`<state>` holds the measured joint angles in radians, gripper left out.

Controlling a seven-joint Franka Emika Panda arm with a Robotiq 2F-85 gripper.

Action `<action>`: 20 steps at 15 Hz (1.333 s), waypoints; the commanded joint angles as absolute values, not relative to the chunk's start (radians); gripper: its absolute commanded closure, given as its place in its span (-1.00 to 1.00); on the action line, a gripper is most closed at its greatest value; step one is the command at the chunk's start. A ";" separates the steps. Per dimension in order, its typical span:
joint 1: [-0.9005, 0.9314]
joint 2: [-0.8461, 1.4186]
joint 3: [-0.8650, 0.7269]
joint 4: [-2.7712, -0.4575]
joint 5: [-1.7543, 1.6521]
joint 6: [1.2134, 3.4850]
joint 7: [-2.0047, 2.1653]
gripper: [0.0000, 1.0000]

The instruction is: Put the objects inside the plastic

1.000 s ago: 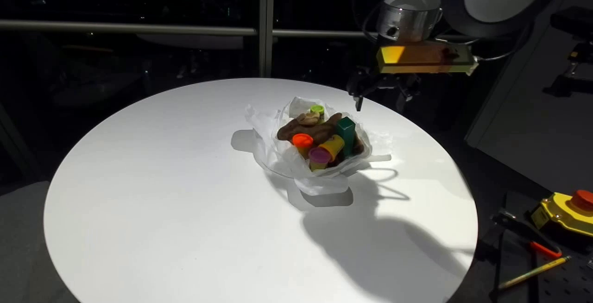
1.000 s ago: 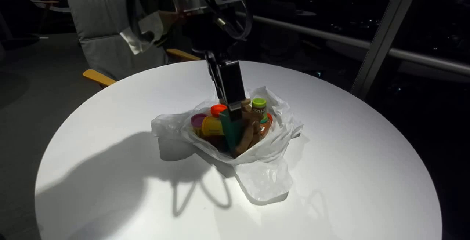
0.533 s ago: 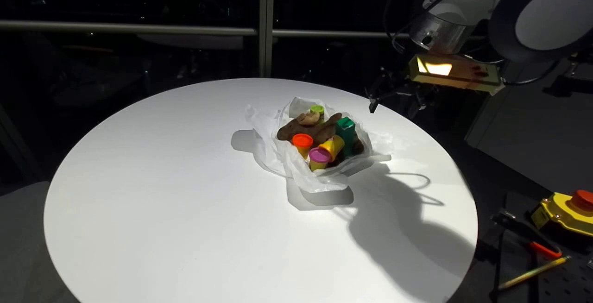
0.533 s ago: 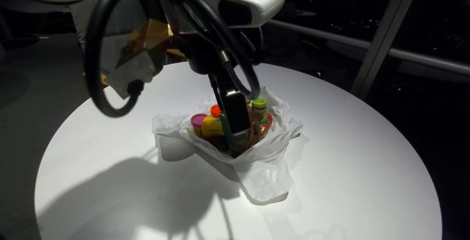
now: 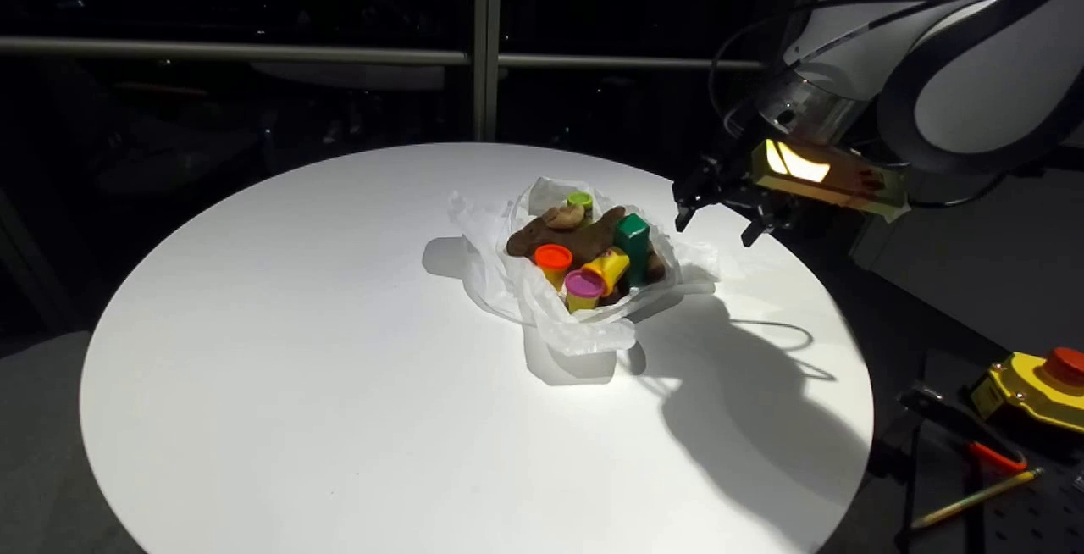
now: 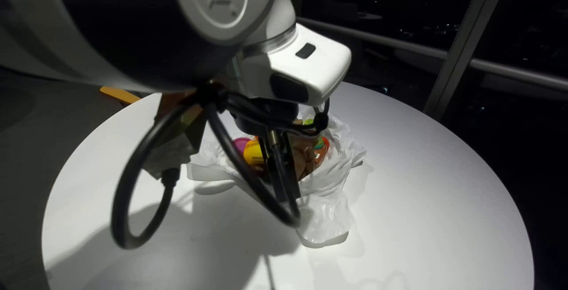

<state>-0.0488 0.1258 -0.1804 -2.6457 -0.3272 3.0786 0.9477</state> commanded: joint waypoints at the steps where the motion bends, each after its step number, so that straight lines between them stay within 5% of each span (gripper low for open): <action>1: -0.080 0.153 -0.120 -2.680 -0.244 3.137 0.924 -1.00; 20: -0.175 0.289 -0.105 -2.704 0.134 3.352 0.968 -1.00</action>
